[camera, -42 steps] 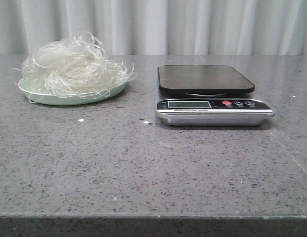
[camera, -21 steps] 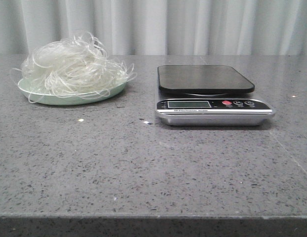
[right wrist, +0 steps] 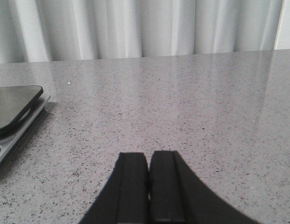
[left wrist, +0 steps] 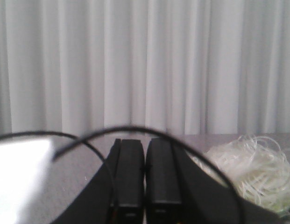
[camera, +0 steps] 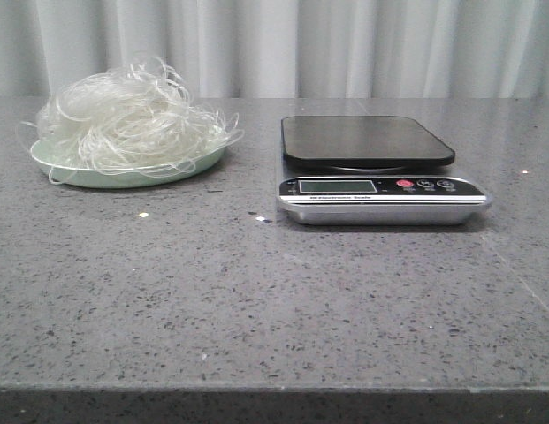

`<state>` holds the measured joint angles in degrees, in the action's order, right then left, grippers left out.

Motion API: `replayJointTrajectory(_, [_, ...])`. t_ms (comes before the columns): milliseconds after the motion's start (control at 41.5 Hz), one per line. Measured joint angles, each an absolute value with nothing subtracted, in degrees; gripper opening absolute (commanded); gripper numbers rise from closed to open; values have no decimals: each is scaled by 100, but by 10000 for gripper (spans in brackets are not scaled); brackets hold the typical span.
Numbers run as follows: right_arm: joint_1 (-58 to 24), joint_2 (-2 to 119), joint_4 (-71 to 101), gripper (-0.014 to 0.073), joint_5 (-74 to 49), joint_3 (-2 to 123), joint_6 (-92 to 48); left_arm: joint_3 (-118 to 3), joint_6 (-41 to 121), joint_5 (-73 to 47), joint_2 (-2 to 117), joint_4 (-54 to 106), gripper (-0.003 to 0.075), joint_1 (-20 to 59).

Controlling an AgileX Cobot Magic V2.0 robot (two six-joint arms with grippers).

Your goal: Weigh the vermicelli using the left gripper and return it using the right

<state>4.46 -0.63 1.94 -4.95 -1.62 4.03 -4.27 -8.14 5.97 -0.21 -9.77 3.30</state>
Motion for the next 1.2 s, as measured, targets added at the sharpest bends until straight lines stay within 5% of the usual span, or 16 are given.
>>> replayJointTrajectory(482, [446, -63, 194, 151, -495, -162, 403, -3865, -814, -608, 2017, -1665, 148, 330])
replayJointTrajectory(795, [446, -63, 194, 151, -495, -162, 403, -5121, -814, -1893, 3678, -1665, 408, 853])
replayJointTrajectory(1205, [446, -63, 194, 151, -495, -162, 403, -5854, 956, -3504, 5726, -924, 464, 1779])
